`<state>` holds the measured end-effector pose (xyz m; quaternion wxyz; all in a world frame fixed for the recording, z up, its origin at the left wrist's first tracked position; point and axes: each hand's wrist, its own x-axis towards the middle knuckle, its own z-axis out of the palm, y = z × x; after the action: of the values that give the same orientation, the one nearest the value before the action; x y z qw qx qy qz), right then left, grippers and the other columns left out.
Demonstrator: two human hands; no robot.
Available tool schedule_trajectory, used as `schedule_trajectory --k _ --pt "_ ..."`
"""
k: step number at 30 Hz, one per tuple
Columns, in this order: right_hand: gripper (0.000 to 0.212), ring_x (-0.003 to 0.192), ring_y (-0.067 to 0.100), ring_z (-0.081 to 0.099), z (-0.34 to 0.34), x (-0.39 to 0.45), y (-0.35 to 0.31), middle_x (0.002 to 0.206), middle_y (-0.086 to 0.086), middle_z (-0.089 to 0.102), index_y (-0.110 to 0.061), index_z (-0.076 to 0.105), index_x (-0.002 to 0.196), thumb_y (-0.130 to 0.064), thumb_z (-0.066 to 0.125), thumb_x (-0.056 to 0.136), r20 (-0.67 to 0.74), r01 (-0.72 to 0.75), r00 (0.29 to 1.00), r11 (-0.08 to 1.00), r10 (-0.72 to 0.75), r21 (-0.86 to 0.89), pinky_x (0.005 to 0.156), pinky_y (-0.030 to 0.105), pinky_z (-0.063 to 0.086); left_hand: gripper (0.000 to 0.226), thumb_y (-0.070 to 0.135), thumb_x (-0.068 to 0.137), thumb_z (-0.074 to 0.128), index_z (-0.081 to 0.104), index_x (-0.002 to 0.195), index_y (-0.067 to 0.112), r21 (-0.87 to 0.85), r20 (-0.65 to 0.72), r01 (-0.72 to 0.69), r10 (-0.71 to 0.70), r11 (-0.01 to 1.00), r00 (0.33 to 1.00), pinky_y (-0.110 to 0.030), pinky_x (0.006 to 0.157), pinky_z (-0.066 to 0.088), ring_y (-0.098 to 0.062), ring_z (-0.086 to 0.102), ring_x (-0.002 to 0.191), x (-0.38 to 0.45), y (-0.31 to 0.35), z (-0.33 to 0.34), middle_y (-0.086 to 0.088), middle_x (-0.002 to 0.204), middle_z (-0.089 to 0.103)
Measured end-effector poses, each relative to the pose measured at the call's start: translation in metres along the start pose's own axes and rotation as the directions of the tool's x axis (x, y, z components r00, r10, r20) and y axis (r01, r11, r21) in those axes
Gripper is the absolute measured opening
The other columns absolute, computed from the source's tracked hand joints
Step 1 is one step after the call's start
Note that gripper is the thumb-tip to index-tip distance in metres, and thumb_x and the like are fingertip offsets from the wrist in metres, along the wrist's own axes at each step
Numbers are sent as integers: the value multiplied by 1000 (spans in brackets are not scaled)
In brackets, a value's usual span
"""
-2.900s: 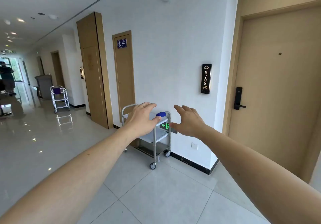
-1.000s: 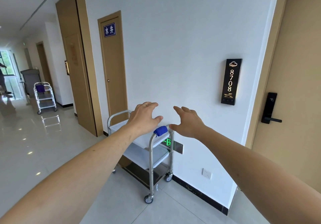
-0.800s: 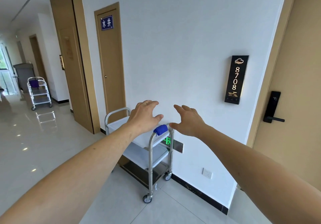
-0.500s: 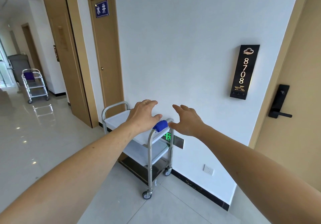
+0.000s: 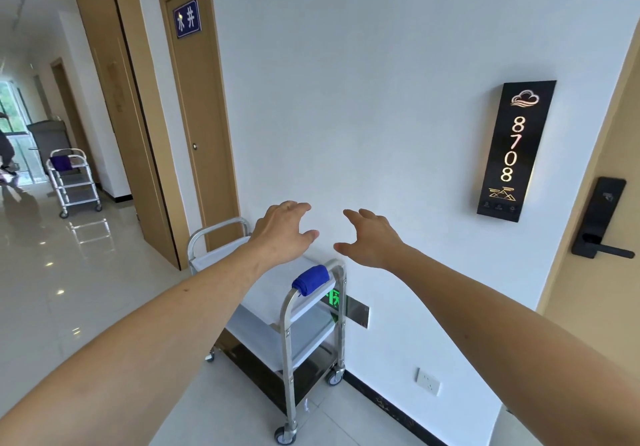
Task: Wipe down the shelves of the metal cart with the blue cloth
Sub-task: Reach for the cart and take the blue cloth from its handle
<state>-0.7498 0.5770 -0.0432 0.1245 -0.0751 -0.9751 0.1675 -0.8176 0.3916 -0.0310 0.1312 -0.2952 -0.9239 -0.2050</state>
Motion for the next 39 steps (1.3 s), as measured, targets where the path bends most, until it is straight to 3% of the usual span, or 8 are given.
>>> schedule_trajectory --k 7,19,39 --pt "81 146 35 23 -4 73 40 161 10 28 -23 23 158 -50 64 92 3 16 1000 999 -16 28 110 46 34 61 44 93 56 38 147 23 29 -2 40 -40 999 999 -47 110 36 -24 33 139 68 1 22 0 153 38" --pt "81 147 35 22 47 149 57 160 11 29 -21 24 158 -49 63 92 75 42 996 997 -46 61 112 46 33 61 45 93 57 38 147 24 10 20 83 -83 996 996 -48 110 37 -25 32 139 130 -36 65 -1 153 37" --pt "81 145 35 25 113 362 -1 160 10 28 -21 24 157 -51 62 92 60 -15 998 1000 16 -9 110 46 37 60 47 92 55 39 145 24 -18 10 25 -25 1000 1000 -44 108 37 -23 33 139 311 -194 89 1 152 37"
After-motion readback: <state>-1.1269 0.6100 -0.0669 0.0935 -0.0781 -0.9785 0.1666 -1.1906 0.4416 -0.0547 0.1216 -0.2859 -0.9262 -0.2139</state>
